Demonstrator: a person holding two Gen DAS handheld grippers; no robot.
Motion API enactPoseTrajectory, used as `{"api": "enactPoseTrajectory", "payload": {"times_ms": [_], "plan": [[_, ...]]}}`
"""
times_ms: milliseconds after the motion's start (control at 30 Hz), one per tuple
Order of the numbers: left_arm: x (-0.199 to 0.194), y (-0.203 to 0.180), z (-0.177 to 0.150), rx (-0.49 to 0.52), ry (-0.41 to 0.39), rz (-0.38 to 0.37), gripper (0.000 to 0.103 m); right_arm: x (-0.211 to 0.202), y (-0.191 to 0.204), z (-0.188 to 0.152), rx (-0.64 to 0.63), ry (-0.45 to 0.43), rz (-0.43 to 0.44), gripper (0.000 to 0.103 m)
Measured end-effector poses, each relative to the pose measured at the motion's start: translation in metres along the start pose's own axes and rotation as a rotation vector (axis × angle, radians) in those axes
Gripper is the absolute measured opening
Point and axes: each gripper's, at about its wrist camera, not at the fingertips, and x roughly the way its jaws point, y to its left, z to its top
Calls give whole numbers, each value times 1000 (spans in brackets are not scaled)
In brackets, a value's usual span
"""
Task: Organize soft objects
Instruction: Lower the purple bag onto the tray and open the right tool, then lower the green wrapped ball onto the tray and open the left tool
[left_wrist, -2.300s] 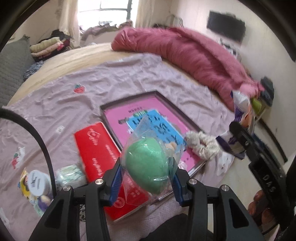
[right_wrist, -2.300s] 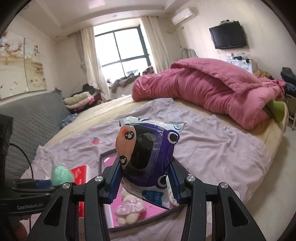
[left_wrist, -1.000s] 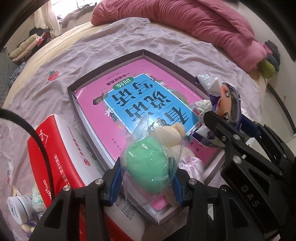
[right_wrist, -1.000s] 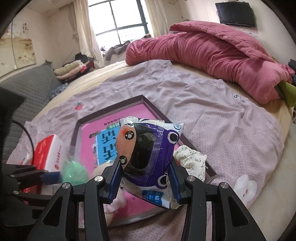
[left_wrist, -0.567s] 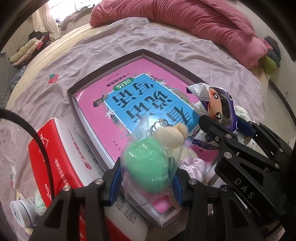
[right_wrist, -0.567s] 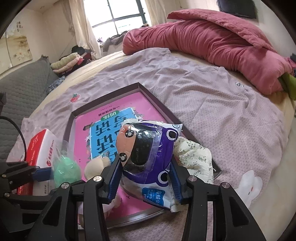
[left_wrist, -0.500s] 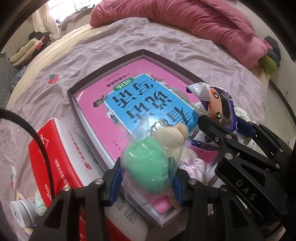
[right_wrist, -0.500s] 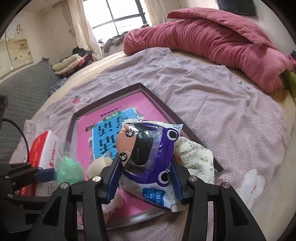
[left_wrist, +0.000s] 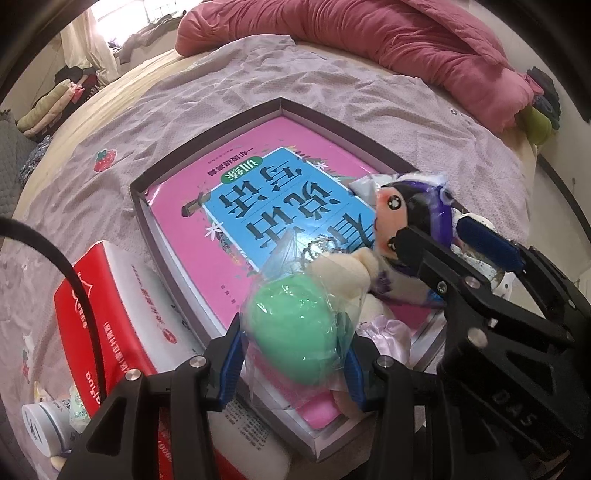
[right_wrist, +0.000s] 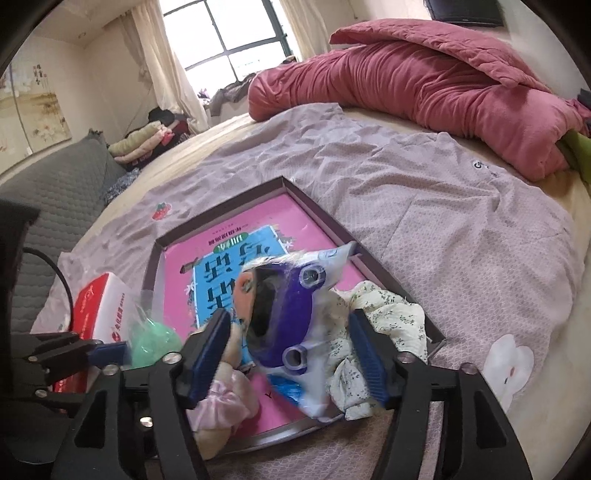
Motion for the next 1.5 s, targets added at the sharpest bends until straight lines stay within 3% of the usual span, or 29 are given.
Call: {"api": "enactPoseTrajectory", "payload": {"times_ms": [433, 867, 1500], "plan": [[6, -3, 5, -24, -6, -44, 47, -41, -17, 8, 59, -175, -56, 73], [1, 2, 4, -32, -17, -68, 48, -44, -22, 3, 66, -160, -67, 74], [-14, 18, -5, -102, -42, -115, 61, -47, -15, 0, 39, -155, -85, 74]]}}
